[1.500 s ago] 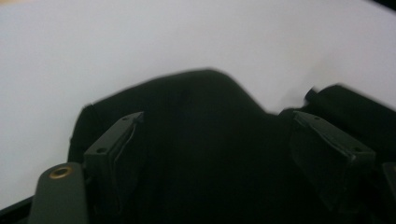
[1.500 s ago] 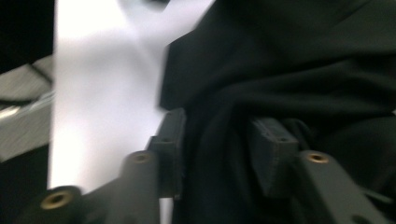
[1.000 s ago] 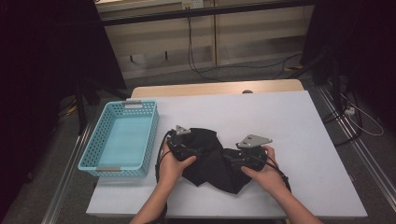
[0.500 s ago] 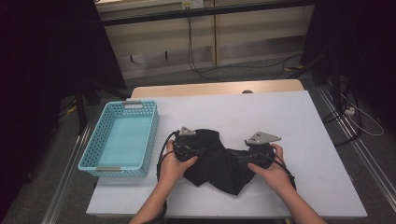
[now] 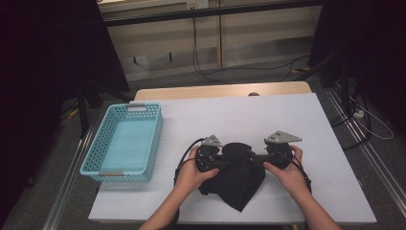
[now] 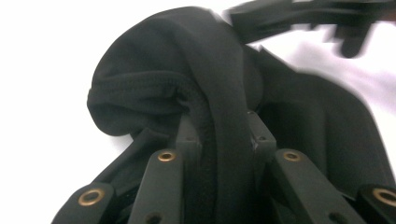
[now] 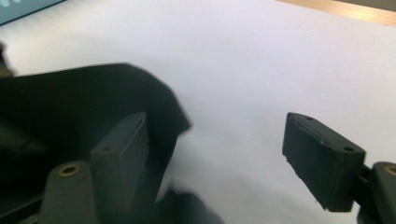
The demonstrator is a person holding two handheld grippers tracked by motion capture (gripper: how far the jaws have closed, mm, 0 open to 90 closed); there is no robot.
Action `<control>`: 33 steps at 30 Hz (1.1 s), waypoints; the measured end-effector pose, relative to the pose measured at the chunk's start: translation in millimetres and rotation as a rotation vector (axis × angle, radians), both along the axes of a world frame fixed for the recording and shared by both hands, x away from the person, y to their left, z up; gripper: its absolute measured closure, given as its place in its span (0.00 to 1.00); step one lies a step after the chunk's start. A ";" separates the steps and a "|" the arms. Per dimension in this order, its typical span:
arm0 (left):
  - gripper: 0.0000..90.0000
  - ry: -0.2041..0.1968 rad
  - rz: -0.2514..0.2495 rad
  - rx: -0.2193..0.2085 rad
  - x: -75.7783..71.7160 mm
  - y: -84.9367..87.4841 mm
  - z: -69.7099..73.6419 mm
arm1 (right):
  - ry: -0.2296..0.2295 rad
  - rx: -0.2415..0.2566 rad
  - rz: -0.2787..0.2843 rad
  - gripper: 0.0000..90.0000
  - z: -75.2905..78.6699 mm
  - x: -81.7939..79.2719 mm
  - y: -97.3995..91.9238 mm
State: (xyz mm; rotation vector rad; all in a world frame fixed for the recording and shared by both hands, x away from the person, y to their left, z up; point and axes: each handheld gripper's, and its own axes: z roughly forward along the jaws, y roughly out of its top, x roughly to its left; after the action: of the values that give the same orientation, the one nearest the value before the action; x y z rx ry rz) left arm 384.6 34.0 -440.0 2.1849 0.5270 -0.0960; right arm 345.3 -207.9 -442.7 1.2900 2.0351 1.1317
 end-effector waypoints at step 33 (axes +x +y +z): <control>0.51 -0.001 0.024 0.066 -15.8 5.6 13.0 | -0.008 -0.003 -0.066 0.18 -1.5 2.6 -13.6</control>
State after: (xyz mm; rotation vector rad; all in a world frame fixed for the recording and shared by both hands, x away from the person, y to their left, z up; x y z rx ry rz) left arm 368.8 39.5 -426.9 2.2424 0.5630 -0.0646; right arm 347.8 -221.5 -444.2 1.3385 1.9736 1.1014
